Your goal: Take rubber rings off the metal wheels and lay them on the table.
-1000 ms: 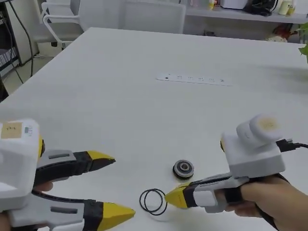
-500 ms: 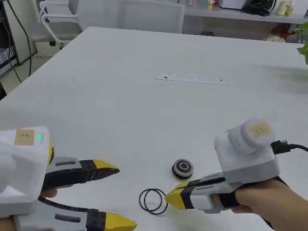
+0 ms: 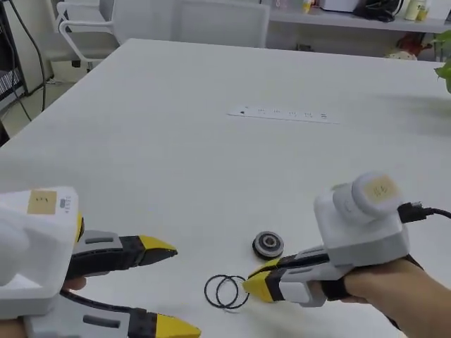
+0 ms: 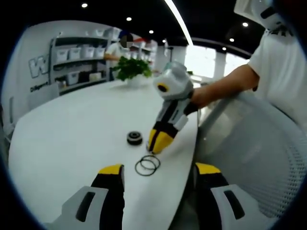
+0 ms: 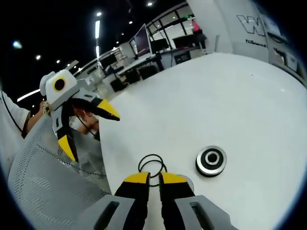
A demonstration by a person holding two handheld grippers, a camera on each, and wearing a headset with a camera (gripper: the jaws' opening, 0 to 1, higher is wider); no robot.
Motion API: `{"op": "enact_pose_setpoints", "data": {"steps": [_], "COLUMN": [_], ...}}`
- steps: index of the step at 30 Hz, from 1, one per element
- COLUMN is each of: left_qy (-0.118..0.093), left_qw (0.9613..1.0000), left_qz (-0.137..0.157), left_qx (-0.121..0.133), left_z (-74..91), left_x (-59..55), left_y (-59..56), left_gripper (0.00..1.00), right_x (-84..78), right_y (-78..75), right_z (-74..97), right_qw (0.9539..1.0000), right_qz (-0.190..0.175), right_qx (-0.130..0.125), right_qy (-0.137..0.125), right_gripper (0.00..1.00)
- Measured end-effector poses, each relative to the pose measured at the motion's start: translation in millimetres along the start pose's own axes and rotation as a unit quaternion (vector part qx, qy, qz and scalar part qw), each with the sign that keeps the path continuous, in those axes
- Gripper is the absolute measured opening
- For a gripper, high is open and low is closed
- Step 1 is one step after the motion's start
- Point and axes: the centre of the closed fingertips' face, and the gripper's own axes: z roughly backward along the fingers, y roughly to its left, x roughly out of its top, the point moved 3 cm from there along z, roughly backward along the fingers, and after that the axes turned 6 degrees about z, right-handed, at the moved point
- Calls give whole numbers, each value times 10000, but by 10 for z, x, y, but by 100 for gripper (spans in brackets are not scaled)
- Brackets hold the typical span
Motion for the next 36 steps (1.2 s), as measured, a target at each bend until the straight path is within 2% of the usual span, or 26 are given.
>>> {"op": "enact_pose_setpoints", "data": {"steps": [16, 27, 33, 36], "left_qy": [42, 58, -85, -298], "left_qw": [10000, 10000, 10000, 9995], "left_qz": [-9, -23, 19, 55], "left_qx": [21, -4, 49, 3], "left_z": [1, -6, 15, 36], "left_x": [-11, -13, 35, 121], "left_y": [7, 0, 21, 5], "left_gripper": [60, 60, 60, 60], "right_x": [77, 237, 331, 393], "right_y": [-42, -149, -170, -146], "right_z": [52, 209, 301, 351], "right_qw": [9999, 9984, 9973, 9967], "right_qz": [55, 21, 159, 276], "right_qx": [-68, -254, -318, -274], "right_qy": [-144, -509, -647, -716], "right_gripper": [8, 9, 10, 11]}}
